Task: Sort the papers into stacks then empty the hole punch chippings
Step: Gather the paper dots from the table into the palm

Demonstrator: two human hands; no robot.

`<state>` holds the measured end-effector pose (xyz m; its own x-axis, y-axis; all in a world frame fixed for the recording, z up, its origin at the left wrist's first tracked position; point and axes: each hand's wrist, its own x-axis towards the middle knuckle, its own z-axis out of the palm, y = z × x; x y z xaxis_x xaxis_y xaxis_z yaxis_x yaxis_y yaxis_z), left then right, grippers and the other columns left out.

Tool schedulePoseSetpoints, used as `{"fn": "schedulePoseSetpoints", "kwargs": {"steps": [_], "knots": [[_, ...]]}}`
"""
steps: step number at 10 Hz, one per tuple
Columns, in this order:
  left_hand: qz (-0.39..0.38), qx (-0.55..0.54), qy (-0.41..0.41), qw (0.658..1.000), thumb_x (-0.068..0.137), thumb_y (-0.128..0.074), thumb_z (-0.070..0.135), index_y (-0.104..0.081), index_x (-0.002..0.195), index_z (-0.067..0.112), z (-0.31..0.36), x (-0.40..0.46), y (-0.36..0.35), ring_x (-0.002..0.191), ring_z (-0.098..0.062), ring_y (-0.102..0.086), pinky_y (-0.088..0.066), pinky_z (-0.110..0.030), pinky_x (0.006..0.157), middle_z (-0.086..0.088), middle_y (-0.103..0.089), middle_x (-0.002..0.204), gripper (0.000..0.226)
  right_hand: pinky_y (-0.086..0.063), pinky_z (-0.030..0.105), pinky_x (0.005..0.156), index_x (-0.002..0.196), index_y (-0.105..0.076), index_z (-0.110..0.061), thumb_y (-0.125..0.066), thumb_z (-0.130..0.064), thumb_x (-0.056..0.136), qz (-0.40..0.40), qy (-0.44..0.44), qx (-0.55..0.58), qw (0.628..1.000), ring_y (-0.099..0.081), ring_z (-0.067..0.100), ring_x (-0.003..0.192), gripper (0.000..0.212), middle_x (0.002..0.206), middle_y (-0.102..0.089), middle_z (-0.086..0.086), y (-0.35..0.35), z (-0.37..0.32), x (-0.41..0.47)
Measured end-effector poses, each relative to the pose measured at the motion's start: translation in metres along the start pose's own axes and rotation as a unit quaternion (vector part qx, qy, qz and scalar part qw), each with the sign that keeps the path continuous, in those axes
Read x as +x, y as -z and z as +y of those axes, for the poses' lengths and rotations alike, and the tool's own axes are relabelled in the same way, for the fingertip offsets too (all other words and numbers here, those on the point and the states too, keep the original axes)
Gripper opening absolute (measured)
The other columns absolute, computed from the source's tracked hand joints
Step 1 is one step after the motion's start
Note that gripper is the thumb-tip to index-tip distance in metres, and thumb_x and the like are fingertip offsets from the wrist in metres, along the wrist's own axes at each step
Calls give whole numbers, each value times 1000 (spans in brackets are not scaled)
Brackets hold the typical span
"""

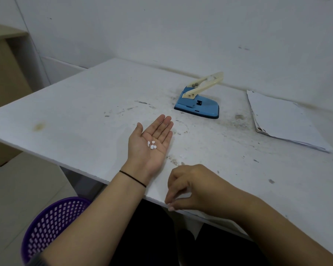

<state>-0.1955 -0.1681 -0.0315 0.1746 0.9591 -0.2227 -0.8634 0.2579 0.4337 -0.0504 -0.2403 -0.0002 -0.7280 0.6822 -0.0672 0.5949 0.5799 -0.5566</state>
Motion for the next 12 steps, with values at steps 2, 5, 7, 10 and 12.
{"fn": "schedulePoseSetpoints", "kwargs": {"steps": [2,5,7,10,12], "knots": [[-3,-1,-1,1000,98,-20,44,-56,120,1,1,-1,1,121,-25,-53,-38,-35,105,-15,-60,125,60,-41,4,68,84,-77,-16,-75,-24,76,23,19,-17,999,-57,5,81,12,83,-69,-3,-7,0,-3],[-13,1,29,999,98,-21,45,-56,121,0,-2,0,-2,124,-27,-51,-34,-38,110,-15,-60,125,61,-43,5,66,77,-75,-22,-77,-19,73,198,-76,94,973,-59,-5,69,5,72,-66,-14,26,1,7],[-39,-1,57,998,98,-25,33,-57,119,-2,-5,-3,-6,114,-31,-59,-35,-36,110,-21,-61,123,52,-49,7,69,77,-75,-25,-74,-12,76,254,-106,117,954,-65,-3,73,13,74,-72,-11,52,1,41],[-42,68,32,996,95,-29,13,-61,96,0,-8,2,-13,76,-12,-72,-58,-25,67,-7,-74,79,34,-55,14,70,94,-76,-16,-67,-7,82,220,-121,90,964,-66,0,61,18,75,-73,-9,52,3,65],[-7,74,41,996,96,-31,17,-59,109,-2,-4,8,-14,91,-21,-67,-51,-33,89,-15,-69,94,35,-52,7,71,94,-76,-20,-64,-6,84,237,-115,99,959,-68,-2,72,21,81,-74,-9,62,12,59]]}}
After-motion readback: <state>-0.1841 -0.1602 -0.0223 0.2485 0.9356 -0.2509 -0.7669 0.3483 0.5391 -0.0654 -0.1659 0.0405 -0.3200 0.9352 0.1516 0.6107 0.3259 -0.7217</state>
